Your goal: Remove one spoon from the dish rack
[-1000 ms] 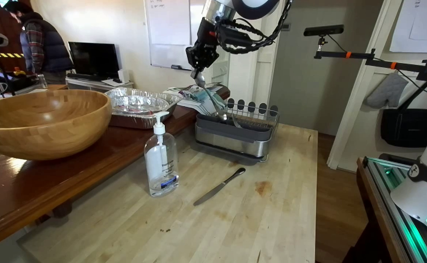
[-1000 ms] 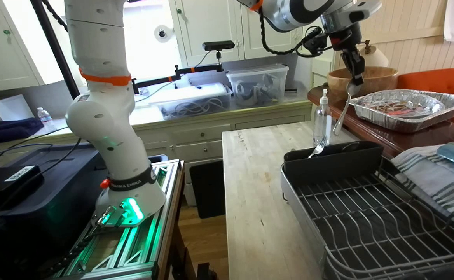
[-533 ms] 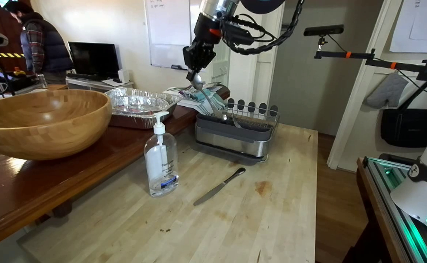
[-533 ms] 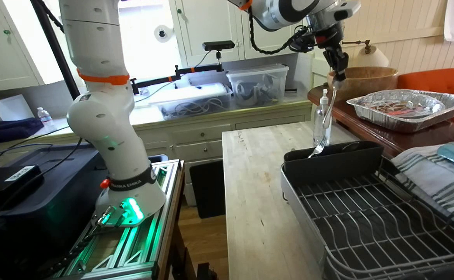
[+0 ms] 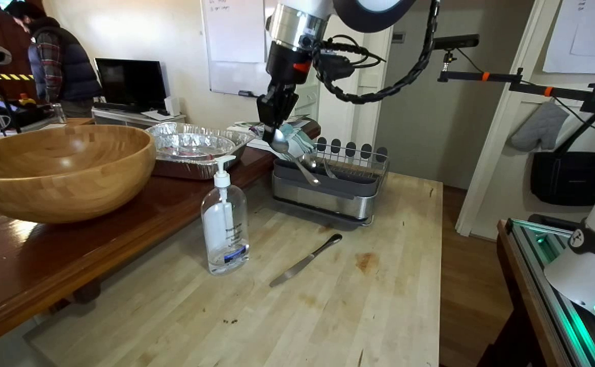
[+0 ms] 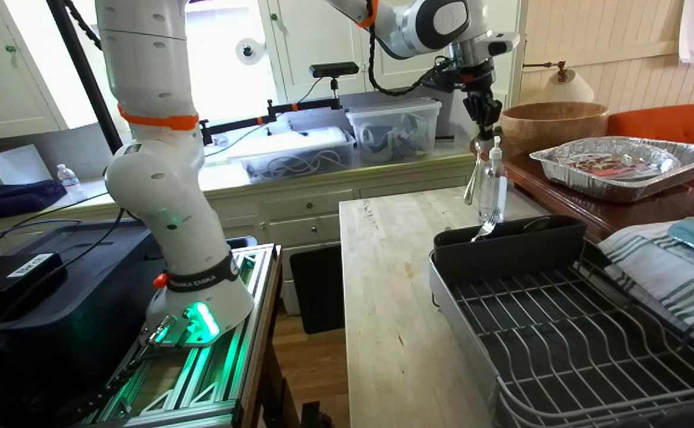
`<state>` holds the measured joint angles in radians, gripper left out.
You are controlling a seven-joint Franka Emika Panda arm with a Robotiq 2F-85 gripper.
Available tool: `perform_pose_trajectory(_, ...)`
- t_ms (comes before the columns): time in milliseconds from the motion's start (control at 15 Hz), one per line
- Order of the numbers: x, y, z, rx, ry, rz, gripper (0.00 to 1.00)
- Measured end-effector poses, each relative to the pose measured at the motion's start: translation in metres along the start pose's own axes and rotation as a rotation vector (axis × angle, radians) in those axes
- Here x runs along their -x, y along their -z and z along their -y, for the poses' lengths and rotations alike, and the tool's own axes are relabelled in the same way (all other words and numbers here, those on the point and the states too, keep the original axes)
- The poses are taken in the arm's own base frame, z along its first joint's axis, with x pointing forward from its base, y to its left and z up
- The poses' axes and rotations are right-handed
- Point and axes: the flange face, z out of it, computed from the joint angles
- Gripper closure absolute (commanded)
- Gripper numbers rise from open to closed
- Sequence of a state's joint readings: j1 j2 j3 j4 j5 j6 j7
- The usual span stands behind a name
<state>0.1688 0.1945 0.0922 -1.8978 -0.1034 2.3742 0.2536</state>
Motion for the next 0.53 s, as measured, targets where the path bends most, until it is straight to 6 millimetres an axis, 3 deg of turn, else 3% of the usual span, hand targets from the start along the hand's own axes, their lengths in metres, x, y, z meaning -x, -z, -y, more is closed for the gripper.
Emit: perform_pose_trajectory(533,0.030,-0.055,0.023,0.035,0.114,0.152,0.98)
